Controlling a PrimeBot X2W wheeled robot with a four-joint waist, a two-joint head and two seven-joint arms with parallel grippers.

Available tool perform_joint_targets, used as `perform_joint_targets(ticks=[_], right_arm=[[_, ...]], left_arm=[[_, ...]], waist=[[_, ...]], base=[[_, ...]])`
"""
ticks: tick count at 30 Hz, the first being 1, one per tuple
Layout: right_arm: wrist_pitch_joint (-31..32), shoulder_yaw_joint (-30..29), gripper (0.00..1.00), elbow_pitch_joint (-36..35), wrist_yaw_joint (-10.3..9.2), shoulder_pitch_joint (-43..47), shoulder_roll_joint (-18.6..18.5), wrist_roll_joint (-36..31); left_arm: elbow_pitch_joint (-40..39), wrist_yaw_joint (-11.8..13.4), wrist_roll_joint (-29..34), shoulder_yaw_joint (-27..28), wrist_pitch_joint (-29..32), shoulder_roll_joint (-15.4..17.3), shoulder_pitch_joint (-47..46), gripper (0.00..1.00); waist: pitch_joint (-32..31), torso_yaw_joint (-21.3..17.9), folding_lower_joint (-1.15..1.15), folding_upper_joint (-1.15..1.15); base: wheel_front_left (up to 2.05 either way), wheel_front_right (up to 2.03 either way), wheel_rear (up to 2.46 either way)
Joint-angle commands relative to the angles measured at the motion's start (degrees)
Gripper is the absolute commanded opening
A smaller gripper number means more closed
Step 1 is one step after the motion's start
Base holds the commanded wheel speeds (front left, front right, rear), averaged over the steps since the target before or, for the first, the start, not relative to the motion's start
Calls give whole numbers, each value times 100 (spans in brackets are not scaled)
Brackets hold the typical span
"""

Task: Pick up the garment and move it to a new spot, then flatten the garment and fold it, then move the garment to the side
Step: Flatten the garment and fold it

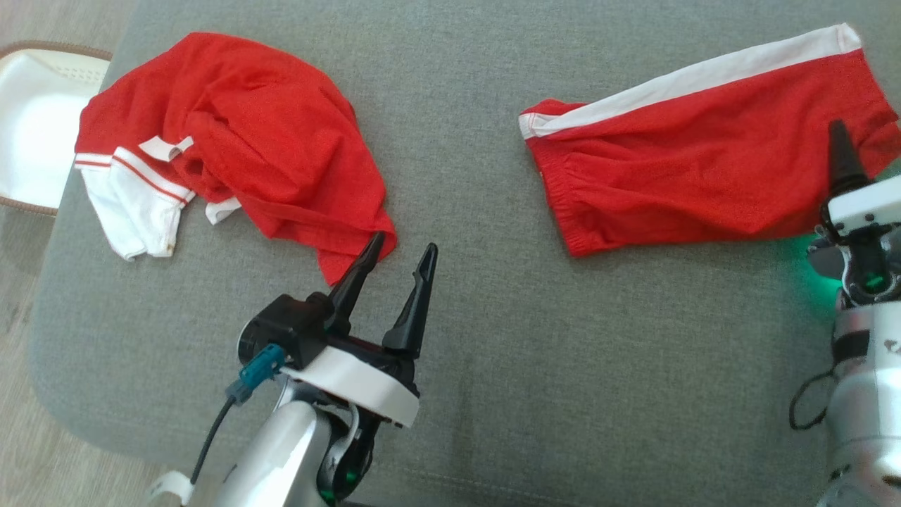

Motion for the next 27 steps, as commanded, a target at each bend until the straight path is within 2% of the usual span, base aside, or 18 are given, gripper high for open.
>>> perform_joint_targets(ticks=[1,12,13,14,22,27], right_arm=[[-54,26,100,173,-4,-154,-30,-188],[-45,-180,100,944,-4,-737,-269,-1072],[-36,-183,41,1000,-4,-776,-278,-1145],[-44,-200,0,1057,-4,-805,-287,-1215],[-415,-462,0,1344,-4,-873,-258,-1471],[-734,-584,0,1255,-4,-742,-193,-1360]], left_arm=[[-157,47,-15,172,-35,25,-171,100],[-213,88,-128,88,-35,25,-244,100],[-207,90,-135,91,-35,25,-248,100],[-201,94,-140,95,-35,25,-247,100],[-130,91,-144,147,-35,25,-213,100],[-102,74,-124,170,-35,25,-138,100]], waist=[[32,12,0,0],[160,79,0,0],[156,81,0,0],[148,78,0,0],[-64,-65,0,0],[-247,-233,0,0]], base=[[0,0,0],[0,0,0],[0,0,0],[0,0,0],[0,0,0],[0,0,0]])
